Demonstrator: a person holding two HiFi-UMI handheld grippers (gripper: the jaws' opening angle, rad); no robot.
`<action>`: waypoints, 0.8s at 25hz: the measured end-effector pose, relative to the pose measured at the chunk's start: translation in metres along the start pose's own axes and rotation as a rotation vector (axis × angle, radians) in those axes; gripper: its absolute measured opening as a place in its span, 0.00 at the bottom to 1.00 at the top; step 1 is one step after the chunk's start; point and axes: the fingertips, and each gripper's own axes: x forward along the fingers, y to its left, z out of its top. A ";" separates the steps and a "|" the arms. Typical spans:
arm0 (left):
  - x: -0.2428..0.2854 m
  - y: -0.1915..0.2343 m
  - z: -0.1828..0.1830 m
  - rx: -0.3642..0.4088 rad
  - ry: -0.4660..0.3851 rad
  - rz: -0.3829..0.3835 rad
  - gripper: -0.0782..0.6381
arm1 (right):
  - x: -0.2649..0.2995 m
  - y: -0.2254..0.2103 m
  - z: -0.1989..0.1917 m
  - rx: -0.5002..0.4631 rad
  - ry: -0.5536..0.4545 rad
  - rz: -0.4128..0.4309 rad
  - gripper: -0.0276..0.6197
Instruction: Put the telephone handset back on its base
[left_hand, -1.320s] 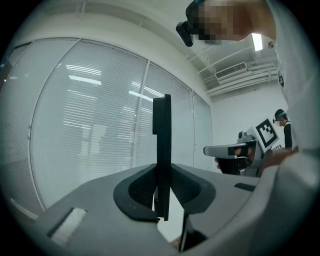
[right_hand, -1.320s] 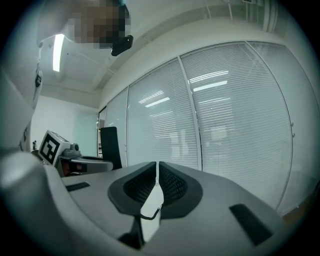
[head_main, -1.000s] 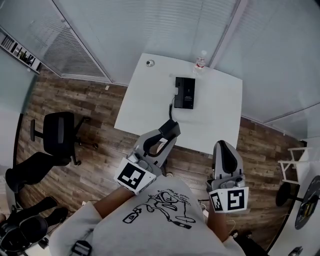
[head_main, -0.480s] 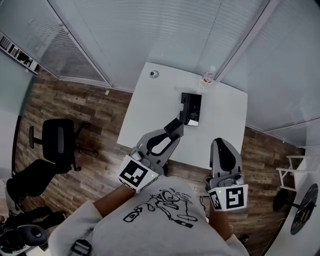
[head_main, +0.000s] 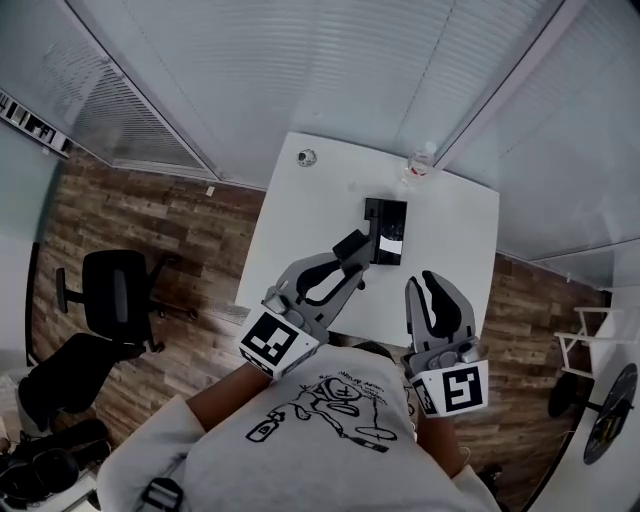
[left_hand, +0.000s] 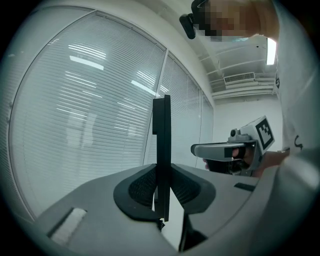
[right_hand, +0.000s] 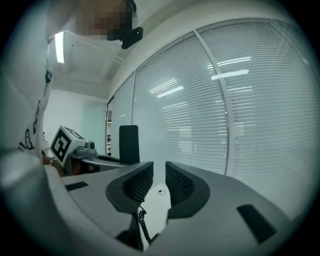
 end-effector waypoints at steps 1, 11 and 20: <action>0.003 0.002 -0.001 -0.003 0.004 -0.006 0.21 | 0.003 0.001 -0.004 0.001 0.010 0.010 0.13; 0.036 0.002 -0.019 -0.042 0.057 -0.079 0.21 | 0.036 0.016 -0.058 0.035 0.127 0.141 0.34; 0.054 0.001 -0.039 -0.118 0.093 -0.123 0.21 | 0.048 0.019 -0.097 0.019 0.210 0.205 0.41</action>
